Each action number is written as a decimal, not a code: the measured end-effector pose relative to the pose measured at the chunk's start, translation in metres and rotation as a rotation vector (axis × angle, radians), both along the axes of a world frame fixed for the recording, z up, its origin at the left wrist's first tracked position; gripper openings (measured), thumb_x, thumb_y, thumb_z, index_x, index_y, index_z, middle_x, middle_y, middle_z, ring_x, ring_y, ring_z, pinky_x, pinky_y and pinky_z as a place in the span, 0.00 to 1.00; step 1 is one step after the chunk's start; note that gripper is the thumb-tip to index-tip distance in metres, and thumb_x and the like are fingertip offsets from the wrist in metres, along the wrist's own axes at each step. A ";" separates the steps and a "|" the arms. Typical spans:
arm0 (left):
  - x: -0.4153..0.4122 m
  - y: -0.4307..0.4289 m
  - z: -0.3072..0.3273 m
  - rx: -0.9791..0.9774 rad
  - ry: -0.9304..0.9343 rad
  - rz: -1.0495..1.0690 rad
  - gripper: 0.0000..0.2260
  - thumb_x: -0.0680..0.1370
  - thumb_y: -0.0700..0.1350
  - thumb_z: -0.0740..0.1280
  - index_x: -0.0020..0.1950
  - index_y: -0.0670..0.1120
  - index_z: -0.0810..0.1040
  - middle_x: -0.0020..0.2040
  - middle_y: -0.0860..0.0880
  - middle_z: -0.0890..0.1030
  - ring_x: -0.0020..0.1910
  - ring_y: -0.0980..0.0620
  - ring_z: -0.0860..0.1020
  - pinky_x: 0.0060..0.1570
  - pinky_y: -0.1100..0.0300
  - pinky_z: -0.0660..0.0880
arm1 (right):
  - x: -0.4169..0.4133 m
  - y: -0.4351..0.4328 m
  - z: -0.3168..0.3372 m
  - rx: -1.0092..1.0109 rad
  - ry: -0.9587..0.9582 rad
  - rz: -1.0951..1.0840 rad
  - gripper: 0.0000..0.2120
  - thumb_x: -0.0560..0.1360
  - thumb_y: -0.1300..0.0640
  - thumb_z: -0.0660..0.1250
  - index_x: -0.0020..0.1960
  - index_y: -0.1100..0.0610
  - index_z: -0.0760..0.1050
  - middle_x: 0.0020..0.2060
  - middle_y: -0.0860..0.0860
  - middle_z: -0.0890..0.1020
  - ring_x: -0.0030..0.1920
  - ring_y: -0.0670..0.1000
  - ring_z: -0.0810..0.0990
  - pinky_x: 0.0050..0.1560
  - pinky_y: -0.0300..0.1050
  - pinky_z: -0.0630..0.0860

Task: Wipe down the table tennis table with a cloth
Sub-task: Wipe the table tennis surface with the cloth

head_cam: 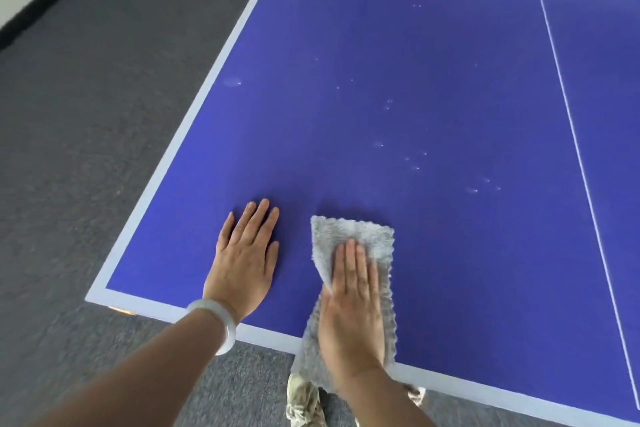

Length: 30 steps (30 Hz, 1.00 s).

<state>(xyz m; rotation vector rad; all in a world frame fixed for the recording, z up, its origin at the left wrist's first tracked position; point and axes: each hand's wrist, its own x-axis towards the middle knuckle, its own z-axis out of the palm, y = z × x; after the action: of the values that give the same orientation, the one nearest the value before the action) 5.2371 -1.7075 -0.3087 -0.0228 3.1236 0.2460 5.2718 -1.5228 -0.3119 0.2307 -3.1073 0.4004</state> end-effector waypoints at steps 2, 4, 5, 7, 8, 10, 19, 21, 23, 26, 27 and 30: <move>0.000 -0.001 0.001 -0.002 0.001 0.001 0.25 0.82 0.50 0.46 0.78 0.44 0.63 0.78 0.48 0.61 0.78 0.49 0.58 0.76 0.45 0.54 | -0.017 -0.017 0.001 0.019 0.015 0.199 0.28 0.79 0.58 0.51 0.78 0.66 0.58 0.78 0.60 0.59 0.79 0.59 0.55 0.76 0.56 0.52; 0.000 0.000 0.000 -0.003 -0.011 -0.006 0.25 0.82 0.50 0.46 0.78 0.45 0.62 0.78 0.48 0.61 0.78 0.49 0.58 0.76 0.46 0.54 | -0.048 0.000 0.000 0.053 0.003 0.372 0.27 0.82 0.56 0.47 0.79 0.63 0.57 0.79 0.57 0.57 0.80 0.56 0.52 0.79 0.55 0.50; -0.001 0.000 -0.001 -0.004 -0.009 -0.010 0.25 0.82 0.50 0.46 0.78 0.45 0.62 0.78 0.48 0.61 0.78 0.49 0.58 0.76 0.46 0.54 | -0.068 0.015 -0.002 0.068 0.009 0.404 0.26 0.83 0.55 0.46 0.79 0.61 0.55 0.80 0.56 0.55 0.80 0.54 0.50 0.80 0.53 0.47; -0.001 -0.002 -0.002 0.000 -0.003 -0.007 0.25 0.82 0.50 0.47 0.78 0.45 0.62 0.78 0.48 0.61 0.78 0.49 0.59 0.76 0.46 0.55 | -0.113 0.048 -0.001 0.071 -0.031 0.284 0.26 0.84 0.57 0.49 0.80 0.58 0.51 0.80 0.53 0.50 0.81 0.53 0.47 0.79 0.48 0.39; -0.002 -0.001 -0.002 0.001 -0.002 -0.002 0.25 0.82 0.50 0.47 0.78 0.45 0.62 0.78 0.48 0.62 0.78 0.49 0.59 0.76 0.46 0.55 | -0.132 0.061 0.000 0.052 -0.048 0.157 0.27 0.84 0.57 0.50 0.81 0.58 0.49 0.81 0.53 0.49 0.81 0.51 0.45 0.79 0.47 0.38; -0.001 0.000 -0.003 -0.005 0.000 -0.002 0.25 0.82 0.51 0.48 0.78 0.46 0.62 0.78 0.48 0.62 0.78 0.49 0.59 0.75 0.45 0.56 | -0.141 0.068 0.001 -0.001 -0.058 -0.073 0.27 0.84 0.55 0.48 0.81 0.58 0.46 0.81 0.53 0.48 0.81 0.50 0.43 0.80 0.49 0.40; 0.000 0.000 -0.003 -0.019 0.001 -0.012 0.25 0.82 0.50 0.47 0.78 0.45 0.61 0.79 0.47 0.60 0.78 0.48 0.57 0.76 0.45 0.55 | -0.017 0.061 0.001 0.066 0.029 0.535 0.26 0.83 0.52 0.50 0.79 0.56 0.57 0.79 0.52 0.59 0.80 0.52 0.54 0.77 0.53 0.53; 0.000 0.001 -0.003 -0.015 0.009 -0.003 0.25 0.82 0.50 0.48 0.78 0.45 0.62 0.78 0.47 0.62 0.78 0.48 0.59 0.76 0.45 0.56 | -0.045 0.118 0.000 0.081 0.053 0.332 0.25 0.84 0.53 0.48 0.79 0.58 0.58 0.79 0.52 0.60 0.80 0.51 0.54 0.77 0.53 0.54; 0.000 0.002 -0.004 -0.015 0.016 -0.001 0.25 0.82 0.51 0.48 0.78 0.45 0.63 0.78 0.47 0.63 0.77 0.48 0.60 0.75 0.44 0.57 | -0.078 0.168 0.005 0.004 -0.004 -0.086 0.24 0.85 0.55 0.49 0.80 0.58 0.55 0.80 0.51 0.57 0.80 0.48 0.50 0.79 0.52 0.49; -0.001 0.004 -0.003 -0.019 0.009 0.005 0.25 0.82 0.51 0.48 0.78 0.45 0.63 0.78 0.47 0.63 0.77 0.48 0.60 0.75 0.44 0.57 | -0.097 0.154 0.008 -0.080 0.000 -0.552 0.26 0.84 0.59 0.51 0.80 0.62 0.50 0.80 0.57 0.54 0.80 0.55 0.50 0.79 0.54 0.48; 0.000 0.004 -0.002 -0.017 0.007 0.007 0.25 0.82 0.51 0.48 0.78 0.45 0.63 0.78 0.47 0.62 0.77 0.48 0.60 0.75 0.44 0.57 | -0.094 0.126 0.009 -0.125 0.026 -0.588 0.27 0.82 0.61 0.52 0.79 0.63 0.52 0.79 0.60 0.56 0.79 0.59 0.53 0.78 0.57 0.50; 0.000 0.004 0.000 -0.016 -0.005 0.008 0.26 0.81 0.50 0.47 0.77 0.44 0.63 0.78 0.47 0.63 0.77 0.47 0.60 0.75 0.44 0.57 | -0.052 0.036 0.006 -0.133 0.053 -0.190 0.31 0.78 0.61 0.50 0.80 0.61 0.50 0.79 0.61 0.56 0.80 0.58 0.51 0.79 0.55 0.50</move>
<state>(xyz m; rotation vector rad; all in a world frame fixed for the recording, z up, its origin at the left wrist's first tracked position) 5.2369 -1.7038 -0.3088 -0.0363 3.1211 0.2208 5.2193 -1.4873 -0.3063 -0.0530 -2.9988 0.5821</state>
